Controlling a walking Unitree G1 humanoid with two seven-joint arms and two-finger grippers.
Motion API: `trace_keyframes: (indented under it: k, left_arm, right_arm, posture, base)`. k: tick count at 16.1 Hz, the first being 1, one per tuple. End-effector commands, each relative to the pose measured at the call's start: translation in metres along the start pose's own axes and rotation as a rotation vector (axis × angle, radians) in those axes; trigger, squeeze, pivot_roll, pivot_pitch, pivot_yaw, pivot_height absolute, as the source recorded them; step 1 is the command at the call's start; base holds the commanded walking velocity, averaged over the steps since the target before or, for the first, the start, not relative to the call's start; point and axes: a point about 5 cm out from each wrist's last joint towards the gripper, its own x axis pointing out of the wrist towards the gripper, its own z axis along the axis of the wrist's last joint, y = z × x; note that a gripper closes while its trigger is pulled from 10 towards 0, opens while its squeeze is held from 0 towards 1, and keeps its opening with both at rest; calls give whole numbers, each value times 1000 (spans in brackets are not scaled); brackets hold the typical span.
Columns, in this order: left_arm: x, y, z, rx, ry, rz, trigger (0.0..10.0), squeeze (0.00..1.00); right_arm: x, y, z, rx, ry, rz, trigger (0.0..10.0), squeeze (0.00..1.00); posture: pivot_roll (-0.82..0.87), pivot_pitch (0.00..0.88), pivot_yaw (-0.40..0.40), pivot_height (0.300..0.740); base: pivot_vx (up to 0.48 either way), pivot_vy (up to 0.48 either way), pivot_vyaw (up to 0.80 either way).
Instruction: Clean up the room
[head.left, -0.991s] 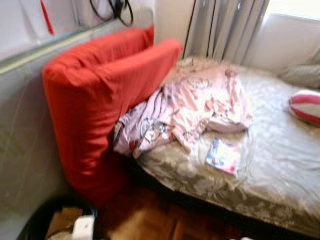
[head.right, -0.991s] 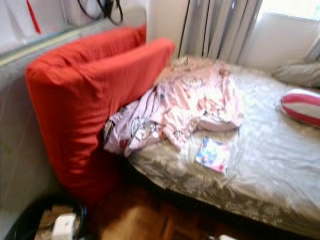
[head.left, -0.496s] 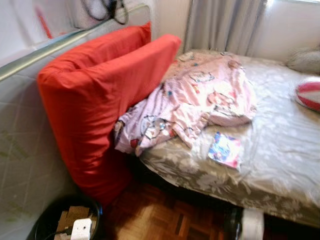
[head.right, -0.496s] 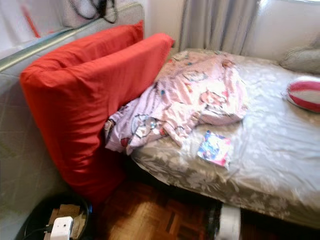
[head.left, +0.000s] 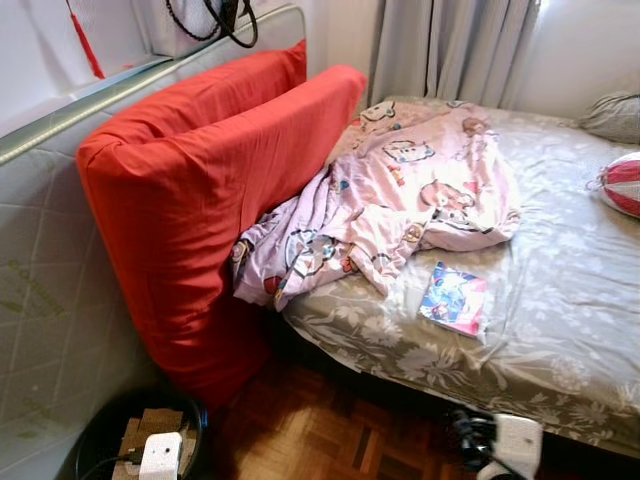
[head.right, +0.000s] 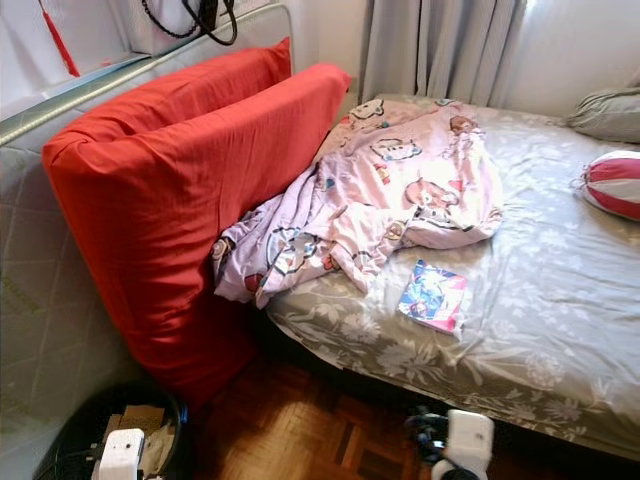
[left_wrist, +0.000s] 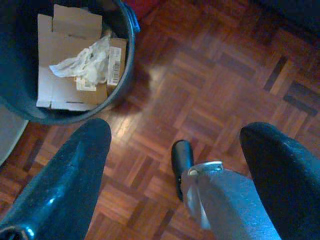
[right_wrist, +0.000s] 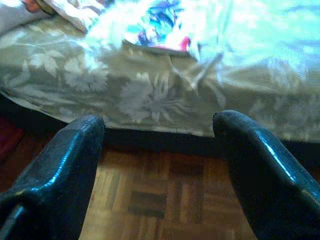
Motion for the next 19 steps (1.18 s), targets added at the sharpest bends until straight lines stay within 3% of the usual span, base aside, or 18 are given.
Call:
trace_keyframes:
  k: [1, 4, 6, 9, 14, 19]
  left_arm:
    - [-1, 7, 0, 19, 13, 11, 10000, 0]
    - [-2, 10, 0, 33, 13, 7, 10000, 0]
    - [-1, 4, 0, 13, 10, 6, 10000, 0]
    - [3, -18, -3, 2, 21, -26, 10000, 0]
    - [2, -21, -7, 3, 30, -23, 10000, 0]
    - [4, -13, 10, 11, -26, -15, 10000, 0]
  right_arm:
    - [-7, 2, -16, 10, 88, -6, 10000, 0]
    - [-10, -4, -27, -4, 197, -23, 10000, 0]
    - [-10, -7, -35, -89, 313, -4, 10000, 0]
    - [-1, -9, -27, -56, 339, -16, 10000, 0]
    - [0, -1, -29, -27, 356, -11, 10000, 0]
    - [-11, -30, -37, 17, 422, -92, 10000, 0]
  posture:
    - [-40, 0, 22, 740]
    - [-48, 0, 23, 740]
    - [-37, 0, -15, 740]
    - [-41, 0, -43, 740]
    - [-79, 0, -23, 740]
    - [-24, 0, -1, 740]
  base:
    - [0, 0, 0]
    - [0, 0, 0]
    - [0, 0, 0]
    - [0, 0, 0]
    - [0, 0, 0]
    - [0, 0, 0]
